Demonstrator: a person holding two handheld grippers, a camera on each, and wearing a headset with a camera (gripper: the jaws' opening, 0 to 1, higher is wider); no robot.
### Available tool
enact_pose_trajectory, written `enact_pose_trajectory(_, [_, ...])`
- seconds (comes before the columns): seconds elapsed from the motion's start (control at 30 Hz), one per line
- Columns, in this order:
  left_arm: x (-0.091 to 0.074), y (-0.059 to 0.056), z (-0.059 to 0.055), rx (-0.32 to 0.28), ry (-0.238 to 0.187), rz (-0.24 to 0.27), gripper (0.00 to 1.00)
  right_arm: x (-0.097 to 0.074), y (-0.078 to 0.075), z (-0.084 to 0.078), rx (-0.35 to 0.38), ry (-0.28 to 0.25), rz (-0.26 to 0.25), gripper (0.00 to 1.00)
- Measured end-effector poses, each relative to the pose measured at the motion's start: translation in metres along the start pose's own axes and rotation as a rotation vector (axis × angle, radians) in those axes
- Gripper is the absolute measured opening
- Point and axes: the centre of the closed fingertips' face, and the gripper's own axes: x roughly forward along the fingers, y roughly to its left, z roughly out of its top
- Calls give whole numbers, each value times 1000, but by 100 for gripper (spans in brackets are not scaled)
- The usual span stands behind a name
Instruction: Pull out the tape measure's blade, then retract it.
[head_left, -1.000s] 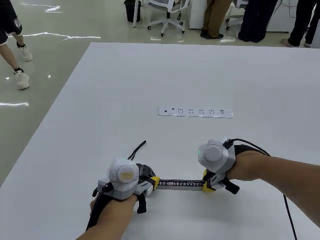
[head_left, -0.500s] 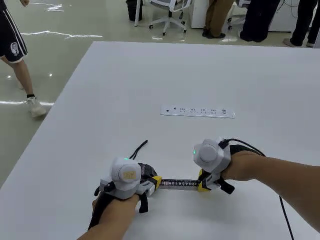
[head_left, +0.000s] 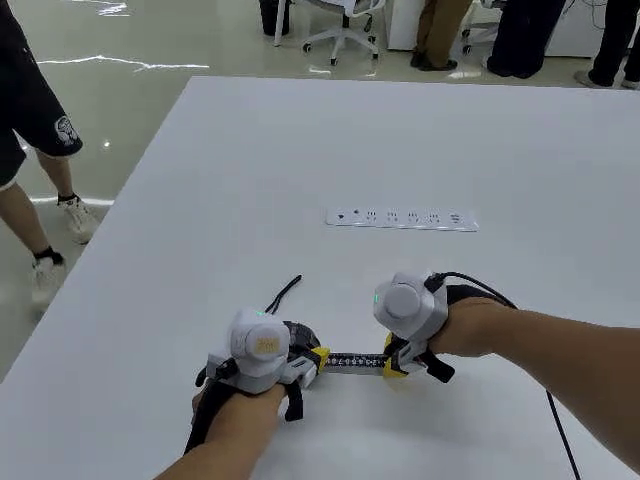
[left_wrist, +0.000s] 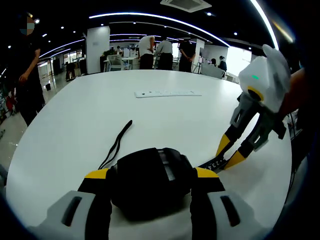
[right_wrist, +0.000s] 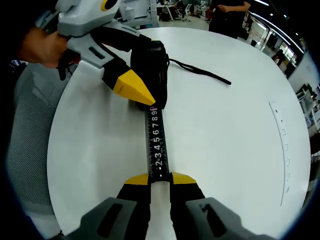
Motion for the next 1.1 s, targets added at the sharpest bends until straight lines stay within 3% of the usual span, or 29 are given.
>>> enact_pose_trajectory(1.1, [0,0,0,-24,4,-10,60,20,2,37,6,-53,-1,13])
